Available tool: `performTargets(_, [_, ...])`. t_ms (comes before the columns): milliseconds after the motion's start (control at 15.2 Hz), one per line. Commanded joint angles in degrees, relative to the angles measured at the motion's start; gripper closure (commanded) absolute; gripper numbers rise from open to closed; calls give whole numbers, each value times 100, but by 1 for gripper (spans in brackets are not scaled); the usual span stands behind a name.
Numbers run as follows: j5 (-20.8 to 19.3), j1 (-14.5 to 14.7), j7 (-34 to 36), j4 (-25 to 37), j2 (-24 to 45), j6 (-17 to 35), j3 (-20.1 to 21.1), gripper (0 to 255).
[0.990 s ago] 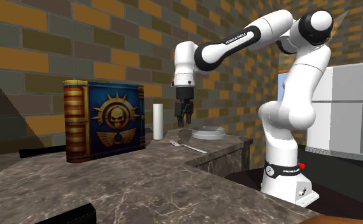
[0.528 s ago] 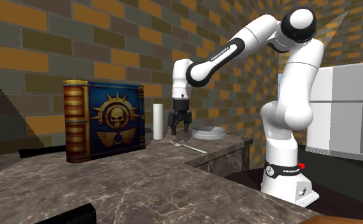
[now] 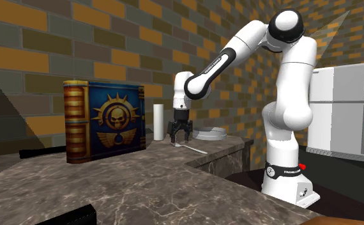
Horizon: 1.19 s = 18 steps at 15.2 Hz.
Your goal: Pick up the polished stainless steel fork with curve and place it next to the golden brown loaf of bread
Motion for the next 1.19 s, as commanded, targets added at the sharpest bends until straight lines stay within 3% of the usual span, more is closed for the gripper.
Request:
performTargets(0, [31,9,-22,-34,149,187,-20,0])
performTargets(594, [57,16,-42,-67,259,327,-32,0])
performTargets(660, [57,16,-42,-67,259,327,-32,255])
performTargets(1122, [44,1,-60,-90,230,321,-46,255])
